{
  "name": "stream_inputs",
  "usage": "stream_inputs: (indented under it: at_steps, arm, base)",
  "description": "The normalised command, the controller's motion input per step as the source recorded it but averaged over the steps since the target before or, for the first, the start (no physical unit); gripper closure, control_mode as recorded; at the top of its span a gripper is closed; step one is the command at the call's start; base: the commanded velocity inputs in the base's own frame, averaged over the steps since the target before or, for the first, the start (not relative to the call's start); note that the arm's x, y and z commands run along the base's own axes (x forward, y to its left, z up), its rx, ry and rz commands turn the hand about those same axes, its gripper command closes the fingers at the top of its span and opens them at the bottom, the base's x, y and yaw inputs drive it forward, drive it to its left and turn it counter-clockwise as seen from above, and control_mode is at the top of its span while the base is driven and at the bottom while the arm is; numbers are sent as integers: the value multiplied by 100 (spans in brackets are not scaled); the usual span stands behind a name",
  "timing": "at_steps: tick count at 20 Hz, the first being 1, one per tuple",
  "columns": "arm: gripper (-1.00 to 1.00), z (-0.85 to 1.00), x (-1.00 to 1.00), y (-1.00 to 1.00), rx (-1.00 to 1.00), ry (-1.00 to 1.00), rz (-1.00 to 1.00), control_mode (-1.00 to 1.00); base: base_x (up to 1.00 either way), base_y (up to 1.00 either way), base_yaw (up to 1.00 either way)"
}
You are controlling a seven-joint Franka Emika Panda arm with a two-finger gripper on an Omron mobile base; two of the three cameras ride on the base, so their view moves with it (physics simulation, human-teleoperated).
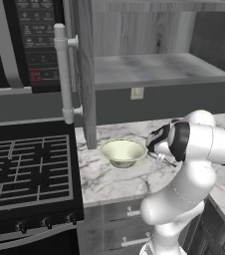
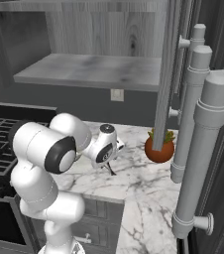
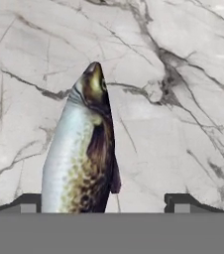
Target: Retrieve the bowl from the cabinet, then place the raw meat into the bowl to avoid contamination.
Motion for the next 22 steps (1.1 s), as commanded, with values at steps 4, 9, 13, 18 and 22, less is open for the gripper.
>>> stream_inputs:
  at_steps: [4, 9, 13, 18, 22]
  arm:
    - [100, -5, 0, 0, 0, 0, 0, -100]
    - [100, -2, -1, 0, 0, -1, 0, -100]
    - [100, 11, -8, 0, 0, -4, 0, -100]
    - [100, 54, -6, 0, 1, -4, 0, -100]
    - [100, 78, -5, 0, 1, -3, 1, -100]
  base:
    - [0, 0, 0]
    - [0, 0, 0]
    - [0, 0, 0]
    - [0, 0, 0]
    - [0, 0, 0]
